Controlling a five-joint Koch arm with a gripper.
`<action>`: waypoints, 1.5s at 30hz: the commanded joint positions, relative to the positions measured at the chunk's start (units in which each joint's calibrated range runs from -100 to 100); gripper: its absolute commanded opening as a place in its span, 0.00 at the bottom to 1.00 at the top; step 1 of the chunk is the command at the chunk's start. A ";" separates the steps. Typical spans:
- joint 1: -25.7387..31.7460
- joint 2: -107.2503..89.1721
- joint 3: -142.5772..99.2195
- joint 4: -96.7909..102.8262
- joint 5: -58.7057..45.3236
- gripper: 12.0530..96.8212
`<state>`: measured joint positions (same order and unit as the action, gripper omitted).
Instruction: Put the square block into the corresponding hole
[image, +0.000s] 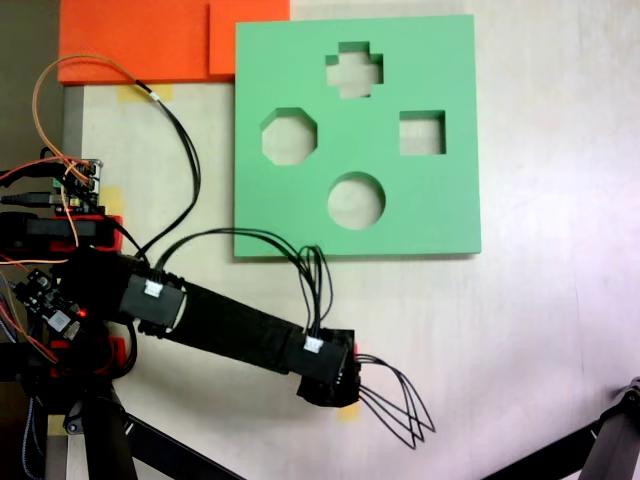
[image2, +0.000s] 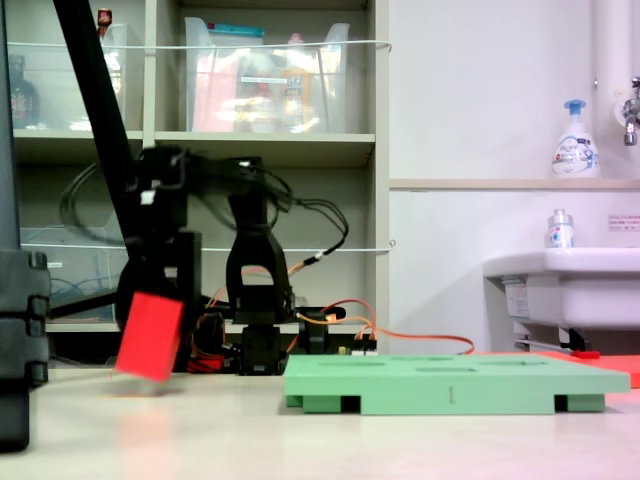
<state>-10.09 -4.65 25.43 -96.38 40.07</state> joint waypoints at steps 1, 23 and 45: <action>1.81 -4.15 7.47 -3.62 1.61 0.15; 22.91 14.15 42.47 -3.62 21.88 0.15; 25.64 25.88 43.36 10.92 24.81 0.15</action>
<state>15.16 21.75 63.84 -91.78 64.54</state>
